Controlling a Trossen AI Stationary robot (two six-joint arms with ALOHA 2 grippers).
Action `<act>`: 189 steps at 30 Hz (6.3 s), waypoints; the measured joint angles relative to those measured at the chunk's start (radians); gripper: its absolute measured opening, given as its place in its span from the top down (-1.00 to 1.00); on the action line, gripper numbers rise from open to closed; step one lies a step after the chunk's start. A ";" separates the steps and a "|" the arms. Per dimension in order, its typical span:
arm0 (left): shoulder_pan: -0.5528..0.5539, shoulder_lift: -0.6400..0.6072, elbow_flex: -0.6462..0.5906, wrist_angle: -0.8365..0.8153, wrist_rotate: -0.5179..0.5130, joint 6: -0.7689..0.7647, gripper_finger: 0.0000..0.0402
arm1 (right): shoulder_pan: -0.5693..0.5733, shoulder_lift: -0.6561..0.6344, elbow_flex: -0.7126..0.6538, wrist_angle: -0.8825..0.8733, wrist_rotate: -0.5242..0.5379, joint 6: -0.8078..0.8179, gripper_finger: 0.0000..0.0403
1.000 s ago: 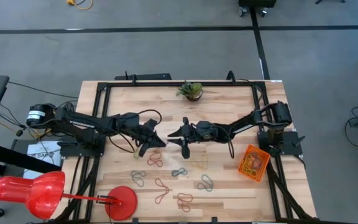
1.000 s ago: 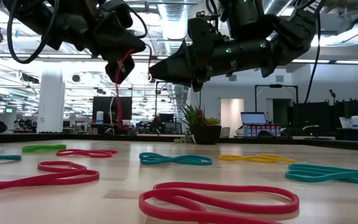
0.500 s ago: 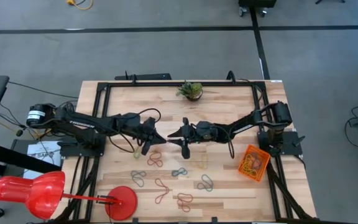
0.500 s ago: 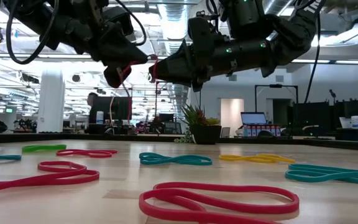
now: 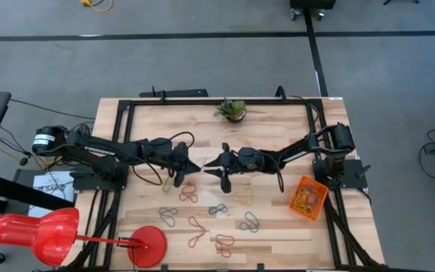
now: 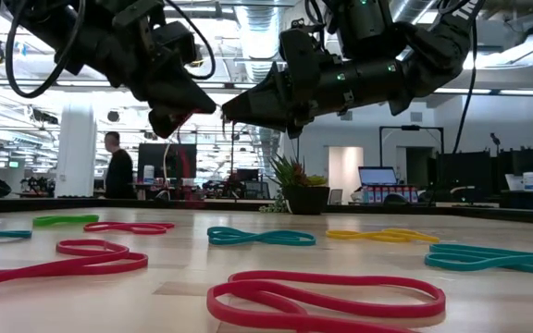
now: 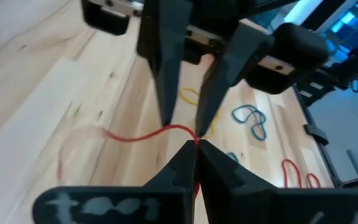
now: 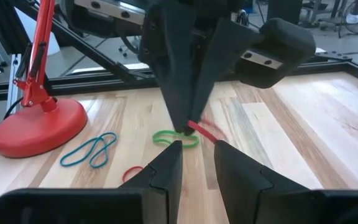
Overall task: Pick and place rubber bands into bin
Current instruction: Put the red rubber band into the orange basket, then put the yellow rubber band into the orange basket
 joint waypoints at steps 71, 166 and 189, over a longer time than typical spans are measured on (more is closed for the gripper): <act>0.000 0.000 0.003 -0.041 -0.103 0.014 0.52 | 0.026 -0.240 0.001 -0.500 0.144 0.055 1.00; 0.000 0.000 0.003 -0.091 -0.174 0.169 0.52 | 0.924 -0.484 0.089 -2.248 -0.078 2.017 0.79; 0.000 0.000 0.003 -0.091 -0.173 0.157 0.52 | 0.723 -0.484 0.089 -1.994 0.261 1.645 0.57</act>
